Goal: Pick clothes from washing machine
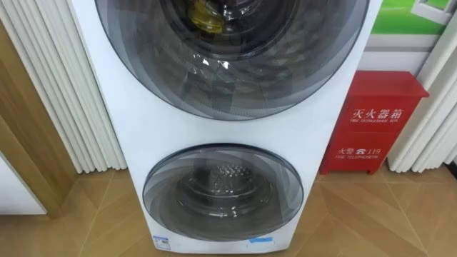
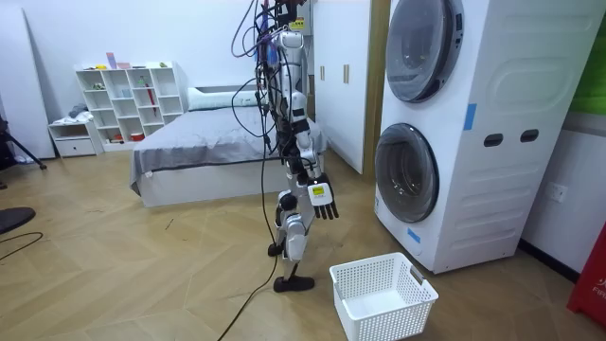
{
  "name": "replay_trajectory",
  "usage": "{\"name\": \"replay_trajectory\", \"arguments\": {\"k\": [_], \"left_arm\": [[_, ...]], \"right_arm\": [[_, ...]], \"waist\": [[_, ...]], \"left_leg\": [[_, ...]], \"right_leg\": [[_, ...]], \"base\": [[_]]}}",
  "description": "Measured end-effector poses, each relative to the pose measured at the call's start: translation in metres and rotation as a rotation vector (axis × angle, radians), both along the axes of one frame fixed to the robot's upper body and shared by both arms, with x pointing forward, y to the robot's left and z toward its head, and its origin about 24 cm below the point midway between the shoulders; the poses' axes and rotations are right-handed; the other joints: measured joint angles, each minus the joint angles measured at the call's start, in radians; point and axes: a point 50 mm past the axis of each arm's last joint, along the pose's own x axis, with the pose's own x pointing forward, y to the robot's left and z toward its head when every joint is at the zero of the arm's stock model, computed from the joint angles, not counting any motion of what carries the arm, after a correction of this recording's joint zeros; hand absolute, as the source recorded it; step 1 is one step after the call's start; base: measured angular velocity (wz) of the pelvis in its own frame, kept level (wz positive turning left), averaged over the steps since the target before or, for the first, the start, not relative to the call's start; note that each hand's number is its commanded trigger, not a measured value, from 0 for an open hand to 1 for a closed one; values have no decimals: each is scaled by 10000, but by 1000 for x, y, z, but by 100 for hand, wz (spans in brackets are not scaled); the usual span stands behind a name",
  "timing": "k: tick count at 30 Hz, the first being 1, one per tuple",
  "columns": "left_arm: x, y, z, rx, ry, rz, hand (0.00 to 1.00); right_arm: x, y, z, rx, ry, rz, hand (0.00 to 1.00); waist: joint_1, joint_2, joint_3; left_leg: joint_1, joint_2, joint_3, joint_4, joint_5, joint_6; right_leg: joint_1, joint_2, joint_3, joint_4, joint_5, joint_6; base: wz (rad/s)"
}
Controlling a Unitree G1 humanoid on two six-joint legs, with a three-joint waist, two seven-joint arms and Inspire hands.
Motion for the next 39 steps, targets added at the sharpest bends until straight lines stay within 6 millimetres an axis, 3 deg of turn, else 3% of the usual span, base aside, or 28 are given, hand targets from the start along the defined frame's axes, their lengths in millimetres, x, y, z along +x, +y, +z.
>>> {"name": "replay_trajectory", "arguments": {"k": [10,12,13,14,20,22,25,27,28,30,33,39], "left_arm": [[0,-1,-1,-182,285,-257,0],[0,-2,-1,-338,389,-271,0],[-1,-2,-1,-347,409,-265,0],[-1,-2,-1,-365,418,-264,0],[5,-2,-1,-480,317,-314,0],[2,-1,-1,-462,341,-207,0],[7,5,1,-326,111,-185,0],[9,11,3,-168,34,-244,0],[10,13,3,-134,-6,-265,0],[15,17,5,-15,-176,-340,0],[15,19,6,49,-113,-323,0],[18,20,6,124,-47,-320,0]], "right_arm": [[2,0,0,54,64,31,0],[1,0,0,66,175,-24,0],[0,0,0,61,192,-31,0],[2,0,0,47,176,-31,0],[12,-5,2,-186,-92,-417,0],[26,-13,6,-451,-557,-822,0],[76,-31,27,-1322,-2336,-503,0],[128,-45,55,-1988,-4136,-401,0],[140,-48,63,-2162,-4555,-462,0],[178,-58,97,-2807,-6266,-360,0],[211,-62,135,-3411,-7908,-532,0],[249,-60,190,-4022,-9913,-513,0]], "waist": [[-5,63,-42],[-25,28,-15],[-36,71,-44],[-37,-7,5],[-39,-41,-17],[-57,-55,4],[-113,-102,6],[-91,-213,0],[-80,-258,-5],[-36,-321,-39],[10,-473,-38],[275,-555,-35]], "left_leg": [[31,0,-27,2,0,0],[40,0,-27,2,0,0],[44,0,-28,2,0,0],[57,0,-29,2,0,0],[108,0,-27,67,0,0],[136,-4,-27,78,0,0],[140,-4,-25,83,1,1],[117,-4,-30,142,1,2],[110,-6,-46,152,1,2],[81,-12,-124,182,1,2],[-12,-9,-241,195,1,1],[-252,4,-283,185,1,1]], "right_leg": [[54,-5,-52,-2,0,0],[65,-5,-55,2,0,0],[75,-5,-63,-1,0,0],[93,-6,-67,-2,0,0],[186,-10,-87,8,-2,2],[207,-14,-83,24,-2,2],[188,-18,-78,57,-1,1],[172,-23,-76,38,-1,1],[170,-26,-93,30,-1,1],[215,-25,-182,41,0,0],[179,-13,-273,72,3,-2],[-46,-17,-348,217,3,-1]], "base": [[0],[0],[0],[0],[0],[0],[0],[0],[6],[11],[11],[1]]}}
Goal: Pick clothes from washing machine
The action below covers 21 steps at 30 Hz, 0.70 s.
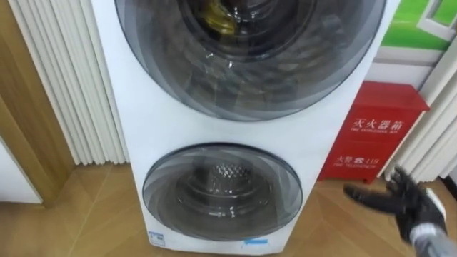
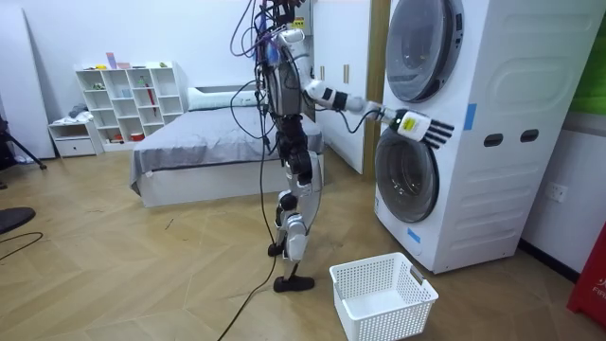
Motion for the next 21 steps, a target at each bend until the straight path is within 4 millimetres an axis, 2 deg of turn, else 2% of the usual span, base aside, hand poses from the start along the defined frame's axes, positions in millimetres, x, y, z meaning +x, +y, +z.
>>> {"name": "replay_trajectory", "arguments": {"k": [3,10,15,21], "left_arm": [[2,1,1,128,96,-360,0],[12,3,4,296,-236,-545,0],[4,4,4,408,108,-653,0],[-3,6,5,460,345,-651,0]], "right_arm": [[16,2,20,99,-709,-46,0],[35,-4,56,-545,-1534,-79,0],[48,-8,81,-955,-1858,248,0],[51,-16,96,-1292,-2014,242,0]], "waist": [[65,-4,-5],[274,-25,-24],[250,-167,-53],[245,-364,-129]], "left_leg": [[12,-1,-4,4,0,0],[-122,-14,-255,26,5,-2],[-125,-18,-336,22,6,-2],[-166,-23,-481,23,6,-2]], "right_leg": [[17,-3,-1,-4,1,1],[21,-6,-184,23,1,2],[19,-33,-479,101,1,2],[23,-46,-711,140,1,2]], "base": [[0],[11],[4],[7]]}}
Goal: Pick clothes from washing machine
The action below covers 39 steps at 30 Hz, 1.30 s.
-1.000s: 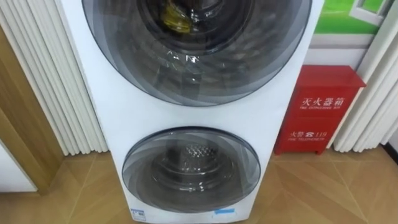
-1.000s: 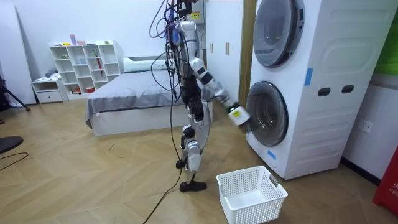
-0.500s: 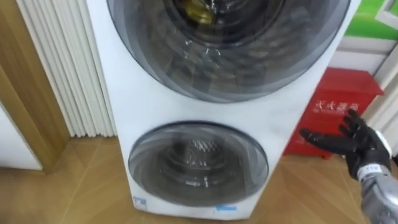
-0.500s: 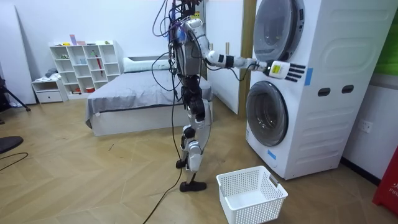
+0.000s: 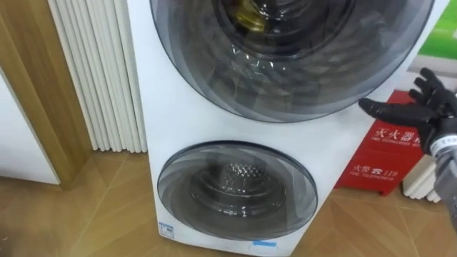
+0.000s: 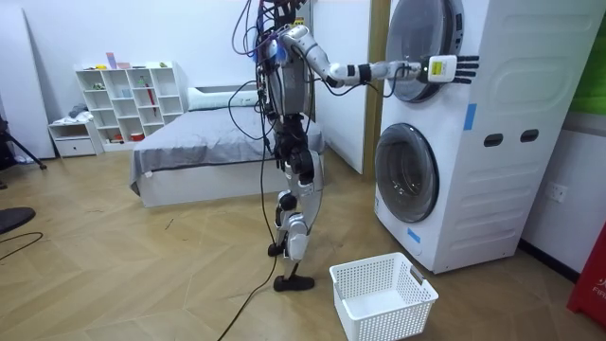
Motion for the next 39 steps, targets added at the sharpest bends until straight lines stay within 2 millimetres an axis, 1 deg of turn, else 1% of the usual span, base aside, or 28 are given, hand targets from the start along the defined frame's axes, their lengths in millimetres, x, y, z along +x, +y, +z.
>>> {"name": "replay_trajectory", "arguments": {"k": [5,10,12,16,19,21,23,25,27,35,39], "left_arm": [[5,2,3,97,-230,-145,0],[4,3,3,91,-212,-153,0],[5,3,3,-6,-216,-131,0],[5,5,3,19,-264,-6,0],[4,7,4,80,-282,185,0],[3,9,5,120,-311,301,0],[3,10,5,164,-304,268,0],[4,11,5,219,-288,98,0],[8,11,6,226,-378,61,0],[18,15,7,347,-582,-51,0],[22,12,7,304,-593,-316,0]], "right_arm": [[5,-3,16,-245,-273,-47,0],[8,-1,21,-215,-408,5,0],[10,0,27,-221,-579,56,0],[14,3,37,-261,-871,23,0],[19,7,50,-819,-1028,-48,0],[20,4,61,-1126,-1201,-131,0],[22,7,71,-1505,-1350,-143,0],[22,7,74,-1647,-1395,-182,0],[21,12,82,-1641,-1787,-122,0],[21,24,89,-1931,-2039,-3,0],[21,26,91,-1969,-2147,36,0]], "waist": [[34,-15,8],[59,-77,38],[60,-93,57],[35,-91,59],[28,-89,54],[30,-90,53],[27,-97,49],[14,-113,37],[33,-112,39],[32,-77,39],[47,-76,39]], "left_leg": [[-35,-4,-58,5,2,-1],[52,-4,-54,-9,2,0],[25,-6,-39,-11,2,0],[-39,-4,-32,1,2,-1],[-123,-1,52,-4,10,-3],[-124,-1,93,-24,11,-2],[-104,6,123,-24,11,-2],[-103,9,141,-28,11,-2],[-124,17,194,-29,11,-2],[-105,22,262,-30,11,-2],[-85,23,307,-42,11,-2]], "right_leg": [[-8,1,-25,-4,0,0],[89,1,-31,-5,0,0],[45,1,-18,-10,0,0],[-36,2,2,-11,0,1],[-185,0,52,17,0,1],[-210,-2,63,18,0,1],[-209,-2,69,15,0,1],[-211,-2,64,15,0,1],[-247,-4,10,15,0,0],[-276,-2,41,14,0,1],[-282,2,91,12,0,1]], "base": [[3],[0],[-2],[-1],[-9],[-6],[-4],[-4],[-7],[-4],[-2]]}}
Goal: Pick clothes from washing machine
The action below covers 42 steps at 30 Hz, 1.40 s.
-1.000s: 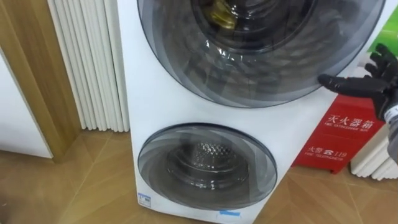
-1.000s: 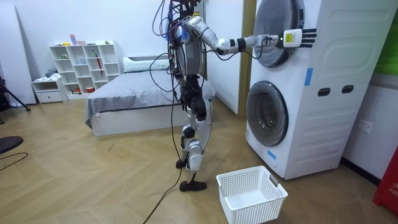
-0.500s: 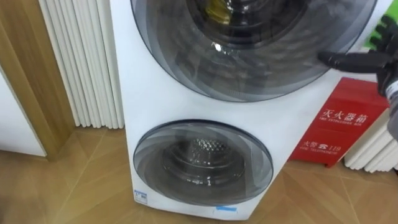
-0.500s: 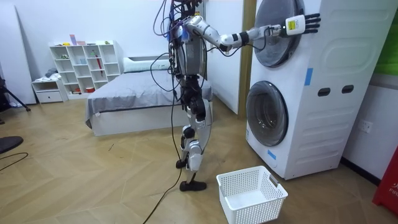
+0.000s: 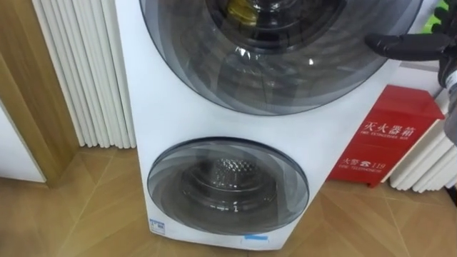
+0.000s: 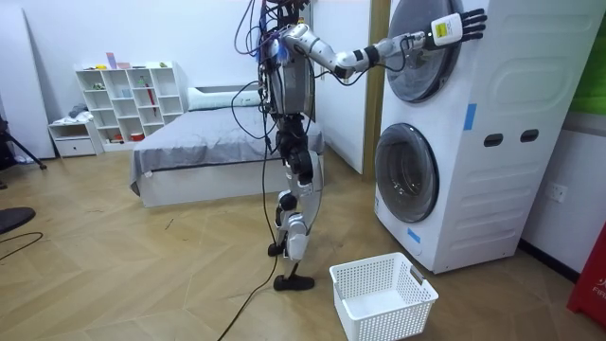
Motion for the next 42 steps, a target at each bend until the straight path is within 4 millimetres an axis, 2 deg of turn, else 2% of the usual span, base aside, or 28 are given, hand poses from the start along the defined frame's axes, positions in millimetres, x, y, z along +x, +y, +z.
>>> {"name": "replay_trajectory", "arguments": {"k": [5,11,16,21,26,28,35,42], "left_arm": [[0,-1,0,-20,36,-82,0],[4,-3,-1,-43,75,-479,0],[4,-3,-1,-14,115,-494,0],[5,-1,0,79,303,-654,0],[5,-3,-1,102,528,-957,0],[8,-4,-1,100,480,-1038,0],[7,-6,-2,93,641,-1154,0],[3,-6,-2,123,853,-1091,0]], "right_arm": [[0,13,6,-322,-233,439,0],[0,26,9,-566,-398,723,0],[0,29,7,-546,-396,678,0],[-4,45,10,-509,-695,1064,0],[-9,50,2,-463,-674,1187,0],[-9,52,2,-396,-721,1227,0],[-8,56,-1,-143,-724,1197,0],[-9,57,-4,-75,-687,1245,0]], "waist": [[34,3,1],[81,4,2],[241,-1,2],[245,-6,2],[253,24,9],[254,64,27],[257,253,15],[257,260,11]], "left_leg": [[-11,20,193,6,0,0],[28,24,213,3,0,0],[103,33,231,-9,0,0],[59,35,222,6,0,0],[123,37,220,27,0,0],[124,39,222,40,-1,0],[162,38,216,45,0,0],[245,41,230,45,0,0]], "right_leg": [[-86,14,159,-3,1,-1],[-76,13,165,3,1,-1],[-37,11,170,16,3,-6],[-70,13,175,29,10,-16],[48,14,172,20,12,-17],[49,17,172,21,13,-17],[84,18,162,27,23,-32],[87,19,179,30,32,-42]], "base": [[-11],[-2],[-1],[0],[0],[0],[0],[0]]}}
